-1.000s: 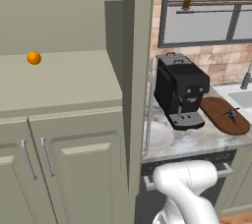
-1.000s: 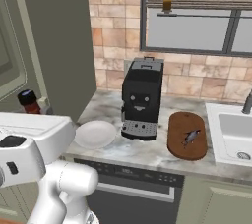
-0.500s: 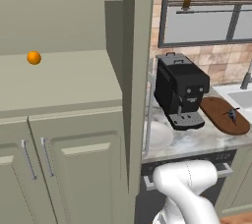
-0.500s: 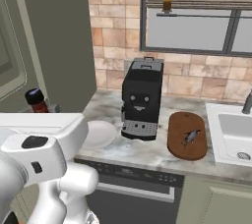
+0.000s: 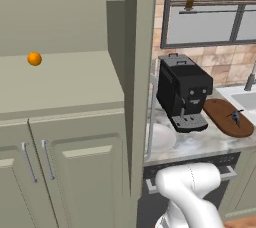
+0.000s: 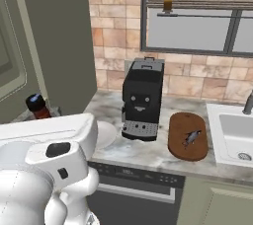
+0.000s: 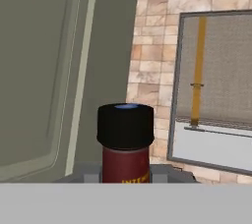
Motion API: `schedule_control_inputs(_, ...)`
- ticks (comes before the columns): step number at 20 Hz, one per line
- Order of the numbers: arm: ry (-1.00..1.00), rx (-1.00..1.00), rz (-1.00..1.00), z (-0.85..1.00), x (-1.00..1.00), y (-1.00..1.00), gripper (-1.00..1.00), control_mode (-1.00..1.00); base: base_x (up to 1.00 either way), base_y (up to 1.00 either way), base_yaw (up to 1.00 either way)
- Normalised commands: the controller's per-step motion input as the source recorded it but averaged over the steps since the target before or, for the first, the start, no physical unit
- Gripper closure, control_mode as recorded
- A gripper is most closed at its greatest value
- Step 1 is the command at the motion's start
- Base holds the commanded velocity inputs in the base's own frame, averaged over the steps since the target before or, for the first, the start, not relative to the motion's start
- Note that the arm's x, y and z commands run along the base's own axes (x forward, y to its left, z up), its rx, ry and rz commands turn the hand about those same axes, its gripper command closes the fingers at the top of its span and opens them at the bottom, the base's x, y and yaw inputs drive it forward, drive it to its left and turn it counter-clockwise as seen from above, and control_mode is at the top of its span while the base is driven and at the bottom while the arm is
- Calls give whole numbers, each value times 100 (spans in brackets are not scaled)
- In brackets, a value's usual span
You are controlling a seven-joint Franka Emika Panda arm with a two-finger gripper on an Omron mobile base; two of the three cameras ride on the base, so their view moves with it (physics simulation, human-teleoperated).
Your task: Pick the fish from the plate and place it on the cutting board. Then pick the condiment bottle from the cabinet and place it next to the cutting board.
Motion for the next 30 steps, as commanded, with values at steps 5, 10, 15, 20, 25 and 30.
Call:
schedule_control_inputs(5, -6, 0, 19, -34, 20, 0, 100, -100, 0, 0, 0)
schedule_control_inputs(10, -6, 0, 20, -39, 30, 0, 100, -100, 0, 0, 0)
schedule_control_inputs(15, -6, 0, 20, -36, 26, 0, 100, -100, 0, 0, 0)
schedule_control_inputs(20, -6, 0, 20, -35, 20, 0, 100, -100, 0, 0, 0)
schedule_control_inputs(25, -8, 0, 18, -34, 9, 4, 100, -100, 0, 0, 0)
schedule_control_inputs(30, -6, 0, 10, -26, 21, 9, 100, -100, 0, 0, 0)
